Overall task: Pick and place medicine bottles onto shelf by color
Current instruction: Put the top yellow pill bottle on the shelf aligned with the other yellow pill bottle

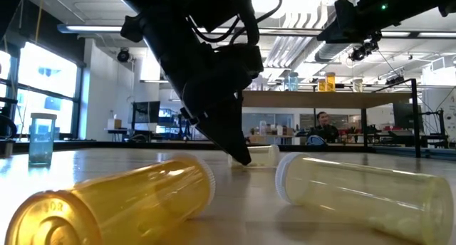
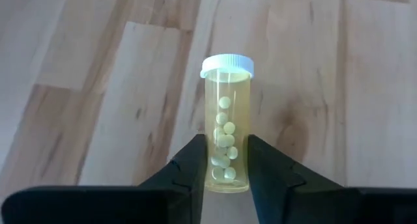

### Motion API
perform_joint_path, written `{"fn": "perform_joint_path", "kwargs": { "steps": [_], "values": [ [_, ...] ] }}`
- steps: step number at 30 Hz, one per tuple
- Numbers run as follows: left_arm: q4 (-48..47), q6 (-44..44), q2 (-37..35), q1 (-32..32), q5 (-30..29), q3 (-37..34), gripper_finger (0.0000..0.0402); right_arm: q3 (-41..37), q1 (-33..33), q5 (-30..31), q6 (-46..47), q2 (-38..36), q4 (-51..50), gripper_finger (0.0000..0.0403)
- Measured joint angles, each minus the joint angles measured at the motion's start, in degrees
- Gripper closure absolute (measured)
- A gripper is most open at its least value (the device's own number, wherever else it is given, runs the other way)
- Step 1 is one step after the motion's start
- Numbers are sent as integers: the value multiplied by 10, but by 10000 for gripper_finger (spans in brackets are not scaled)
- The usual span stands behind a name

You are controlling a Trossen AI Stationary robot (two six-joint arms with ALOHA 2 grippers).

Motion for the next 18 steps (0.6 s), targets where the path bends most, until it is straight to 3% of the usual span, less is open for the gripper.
{"fn": "perform_joint_path", "kwargs": {
  "steps": [7,18],
  "values": [
    [24,14,0,3,13,0,314,4,0,-40,-11,-1,-10,217],
    [149,57,0,36,36,0,314,79,0,-277,19,-1,-160,217]
  ]
}}
